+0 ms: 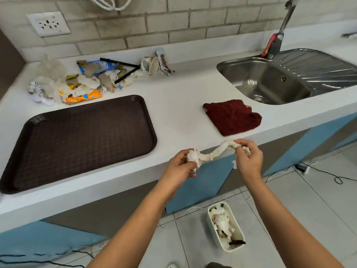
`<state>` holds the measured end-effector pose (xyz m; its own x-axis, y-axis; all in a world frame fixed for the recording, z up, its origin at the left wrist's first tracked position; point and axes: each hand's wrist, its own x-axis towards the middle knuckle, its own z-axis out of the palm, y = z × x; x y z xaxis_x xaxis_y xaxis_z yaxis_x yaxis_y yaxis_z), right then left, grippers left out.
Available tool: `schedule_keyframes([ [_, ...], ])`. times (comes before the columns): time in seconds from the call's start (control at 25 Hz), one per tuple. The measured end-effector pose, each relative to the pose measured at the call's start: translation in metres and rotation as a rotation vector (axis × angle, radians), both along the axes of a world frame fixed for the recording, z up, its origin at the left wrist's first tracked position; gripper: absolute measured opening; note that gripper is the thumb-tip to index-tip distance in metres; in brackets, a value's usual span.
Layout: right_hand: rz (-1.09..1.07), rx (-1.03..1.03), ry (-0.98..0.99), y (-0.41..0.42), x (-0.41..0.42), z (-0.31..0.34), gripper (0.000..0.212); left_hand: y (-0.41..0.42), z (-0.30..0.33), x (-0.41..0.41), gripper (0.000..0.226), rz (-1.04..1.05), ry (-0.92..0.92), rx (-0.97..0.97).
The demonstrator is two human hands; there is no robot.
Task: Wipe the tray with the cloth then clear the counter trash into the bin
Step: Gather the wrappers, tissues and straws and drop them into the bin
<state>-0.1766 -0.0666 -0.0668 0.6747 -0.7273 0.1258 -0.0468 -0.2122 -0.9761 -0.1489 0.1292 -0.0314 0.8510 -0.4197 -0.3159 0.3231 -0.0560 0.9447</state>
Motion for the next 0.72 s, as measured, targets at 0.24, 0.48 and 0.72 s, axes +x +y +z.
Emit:
schedule_keyframes([
  [0.24,-0.013,0.118,0.199,-0.042,-0.057,-0.069,0.023,-0.055,-0.057,-0.039,0.039,-0.05,0.159,0.176],
  [0.48,-0.027,0.283,0.418,-0.067,-0.116,-0.154,0.026,-0.105,-0.134,-0.079,0.039,-0.197,0.203,0.455],
  [0.72,-0.125,0.435,0.565,-0.085,-0.132,-0.241,0.025,-0.142,-0.219,-0.088,0.037,-0.269,0.174,0.616],
])
